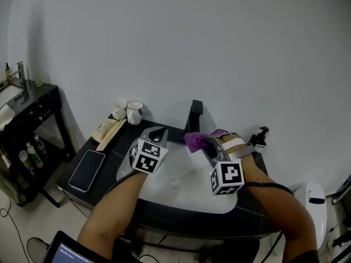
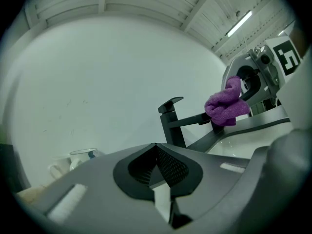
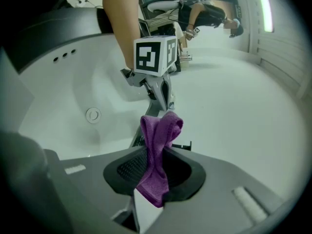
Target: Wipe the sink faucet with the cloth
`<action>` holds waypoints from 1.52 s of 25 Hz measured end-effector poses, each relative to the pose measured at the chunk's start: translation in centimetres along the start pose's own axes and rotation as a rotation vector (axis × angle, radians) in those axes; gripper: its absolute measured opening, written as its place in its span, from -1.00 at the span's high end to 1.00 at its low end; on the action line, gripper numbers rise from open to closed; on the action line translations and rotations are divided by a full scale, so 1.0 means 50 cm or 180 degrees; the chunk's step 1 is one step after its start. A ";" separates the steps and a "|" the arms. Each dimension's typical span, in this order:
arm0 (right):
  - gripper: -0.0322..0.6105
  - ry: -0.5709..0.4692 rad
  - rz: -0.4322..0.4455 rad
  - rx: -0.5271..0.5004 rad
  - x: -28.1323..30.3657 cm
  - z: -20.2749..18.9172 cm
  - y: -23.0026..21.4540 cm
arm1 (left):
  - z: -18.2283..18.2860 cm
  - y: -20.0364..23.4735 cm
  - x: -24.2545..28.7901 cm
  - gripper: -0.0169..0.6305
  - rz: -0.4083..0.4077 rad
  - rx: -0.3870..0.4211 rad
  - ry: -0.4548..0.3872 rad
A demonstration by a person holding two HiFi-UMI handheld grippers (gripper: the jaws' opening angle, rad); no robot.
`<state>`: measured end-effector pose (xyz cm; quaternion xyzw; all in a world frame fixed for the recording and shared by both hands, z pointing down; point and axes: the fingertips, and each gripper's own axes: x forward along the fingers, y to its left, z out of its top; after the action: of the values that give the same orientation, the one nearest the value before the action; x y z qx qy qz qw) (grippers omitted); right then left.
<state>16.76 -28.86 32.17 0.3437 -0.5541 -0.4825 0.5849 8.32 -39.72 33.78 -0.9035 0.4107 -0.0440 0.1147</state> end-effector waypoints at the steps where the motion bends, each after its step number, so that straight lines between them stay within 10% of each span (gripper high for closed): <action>1: 0.61 -0.0014 0.0013 0.0078 0.001 -0.002 0.009 | 0.001 0.001 0.000 0.90 0.0004 0.0002 -0.0001; 9: 0.62 0.0037 0.0103 0.0291 0.047 -0.022 0.090 | 0.003 0.002 0.008 0.90 -0.0013 -0.0031 -0.0013; 26: 0.61 0.0287 -0.0775 0.1027 0.204 -0.088 0.021 | 0.019 -0.014 0.031 0.90 -0.0158 -0.0303 -0.0177; 38: 0.61 0.0344 -0.0419 0.0801 0.259 -0.058 0.059 | 0.029 -0.023 0.033 0.90 -0.0232 -0.0368 -0.0246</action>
<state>19.12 -40.63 38.59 0.4753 -0.5541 -0.4274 0.5333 10.49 -39.97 32.61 -0.9239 0.3747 0.0105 0.0764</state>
